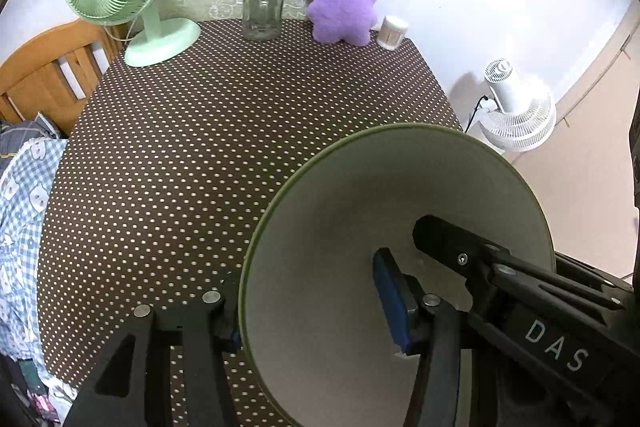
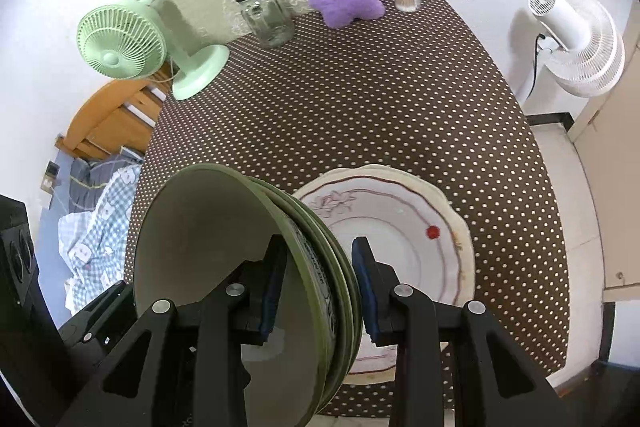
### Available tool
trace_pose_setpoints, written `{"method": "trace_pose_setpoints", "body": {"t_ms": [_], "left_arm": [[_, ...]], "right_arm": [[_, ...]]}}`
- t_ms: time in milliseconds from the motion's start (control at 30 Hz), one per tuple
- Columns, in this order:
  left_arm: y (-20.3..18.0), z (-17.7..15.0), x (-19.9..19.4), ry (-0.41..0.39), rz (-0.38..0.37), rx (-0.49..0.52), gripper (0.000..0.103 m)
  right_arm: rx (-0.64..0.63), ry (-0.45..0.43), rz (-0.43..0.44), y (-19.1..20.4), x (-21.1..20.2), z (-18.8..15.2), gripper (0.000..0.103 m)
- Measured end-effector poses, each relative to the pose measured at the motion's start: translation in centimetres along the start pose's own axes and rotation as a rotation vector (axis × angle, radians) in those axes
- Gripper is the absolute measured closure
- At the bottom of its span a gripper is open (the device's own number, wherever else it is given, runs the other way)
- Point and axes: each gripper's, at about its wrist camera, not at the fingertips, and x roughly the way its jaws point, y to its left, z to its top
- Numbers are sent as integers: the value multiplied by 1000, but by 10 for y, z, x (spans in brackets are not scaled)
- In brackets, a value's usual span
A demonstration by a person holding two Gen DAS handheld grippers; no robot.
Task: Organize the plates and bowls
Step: 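Carry the nested bowl stack over the white plate stack with the right gripper, then lower the bowl stack onto the plates and open the right gripper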
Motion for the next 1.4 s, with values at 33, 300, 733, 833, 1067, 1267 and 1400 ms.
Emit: {"method": "trace_pose_setpoints", "body": {"t_ms": [33, 300, 733, 833, 1067, 1267, 1400], "left_arm": [[-3, 1, 2, 4, -1, 0, 51], [-25, 5, 25, 46, -7, -1, 51], [-32, 12, 56, 116, 5, -24, 51], [-29, 12, 60, 130, 11, -30, 51], [-25, 13, 72, 153, 25, -45, 51], [-27, 16, 75, 129, 45, -34, 52], [-29, 16, 77, 113, 60, -33, 53]], "right_arm": [[3, 4, -1, -4, 0, 1, 66], [24, 40, -13, -35, 7, 6, 66], [42, 116, -13, -58, 33, 14, 66], [44, 134, -8, -58, 41, 17, 66], [50, 163, -1, -58, 57, 21, 66], [43, 164, 4, -61, 66, 25, 66], [30, 155, 7, -63, 68, 27, 66]]}}
